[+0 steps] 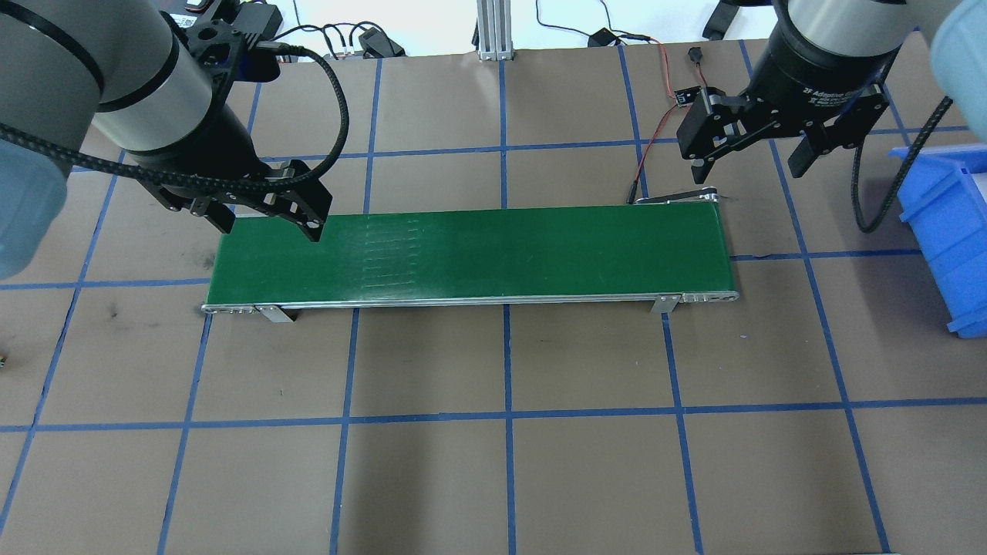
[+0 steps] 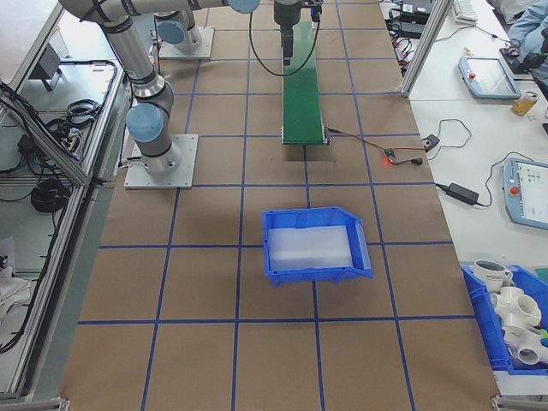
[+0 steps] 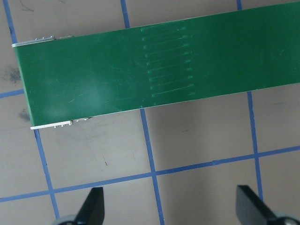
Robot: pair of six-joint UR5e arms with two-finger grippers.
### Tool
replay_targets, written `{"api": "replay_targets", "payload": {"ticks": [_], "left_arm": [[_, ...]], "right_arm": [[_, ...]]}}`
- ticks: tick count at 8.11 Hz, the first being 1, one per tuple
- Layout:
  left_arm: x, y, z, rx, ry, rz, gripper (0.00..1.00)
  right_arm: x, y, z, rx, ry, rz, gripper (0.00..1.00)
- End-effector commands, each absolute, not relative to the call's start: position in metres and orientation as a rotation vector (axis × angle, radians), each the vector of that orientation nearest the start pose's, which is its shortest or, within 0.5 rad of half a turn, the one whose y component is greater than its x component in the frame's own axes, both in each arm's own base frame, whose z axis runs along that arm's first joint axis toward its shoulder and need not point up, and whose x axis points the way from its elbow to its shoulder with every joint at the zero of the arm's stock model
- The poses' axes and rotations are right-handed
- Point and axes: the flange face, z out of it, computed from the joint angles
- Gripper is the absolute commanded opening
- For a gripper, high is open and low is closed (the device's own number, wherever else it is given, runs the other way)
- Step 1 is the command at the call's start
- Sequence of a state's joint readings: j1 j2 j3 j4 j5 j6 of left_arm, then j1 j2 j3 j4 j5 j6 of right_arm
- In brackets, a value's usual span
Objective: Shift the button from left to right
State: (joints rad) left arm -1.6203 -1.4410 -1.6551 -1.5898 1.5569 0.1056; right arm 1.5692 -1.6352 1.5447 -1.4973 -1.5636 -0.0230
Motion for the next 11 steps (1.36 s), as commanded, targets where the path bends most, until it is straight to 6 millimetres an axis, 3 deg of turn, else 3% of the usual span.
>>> {"api": "replay_targets", "payload": {"ticks": [1,2,4,6,9,10,11], "left_arm": [[-0.145,-0.435,0.507,0.212,3.13,-0.043,1.0],[-0.112,-0.445,0.505,0.102,3.139,-0.036,1.0],[0.003,-0.466,0.492,-0.173,3.142,0.003,1.0],[0.121,-0.467,0.474,-0.128,3.147,0.023,1.0],[0.314,-0.447,0.408,0.007,3.138,-0.001,1.0],[0.364,-0.446,0.373,0.092,3.108,-0.012,1.0],[0.393,-0.451,0.339,0.131,3.085,-0.004,1.0]], "right_arm": [[0.133,-0.465,0.524,-0.034,3.134,-0.029,1.0],[0.134,-0.465,0.524,-0.034,3.129,-0.029,1.0],[0.134,-0.465,0.524,-0.034,3.129,-0.029,1.0],[0.134,-0.466,0.524,-0.034,3.128,-0.029,1.0],[0.134,-0.465,0.525,-0.034,3.131,-0.034,1.0],[0.133,-0.466,0.524,-0.034,3.135,-0.027,1.0],[0.133,-0.466,0.524,-0.034,3.134,-0.029,1.0]]}}
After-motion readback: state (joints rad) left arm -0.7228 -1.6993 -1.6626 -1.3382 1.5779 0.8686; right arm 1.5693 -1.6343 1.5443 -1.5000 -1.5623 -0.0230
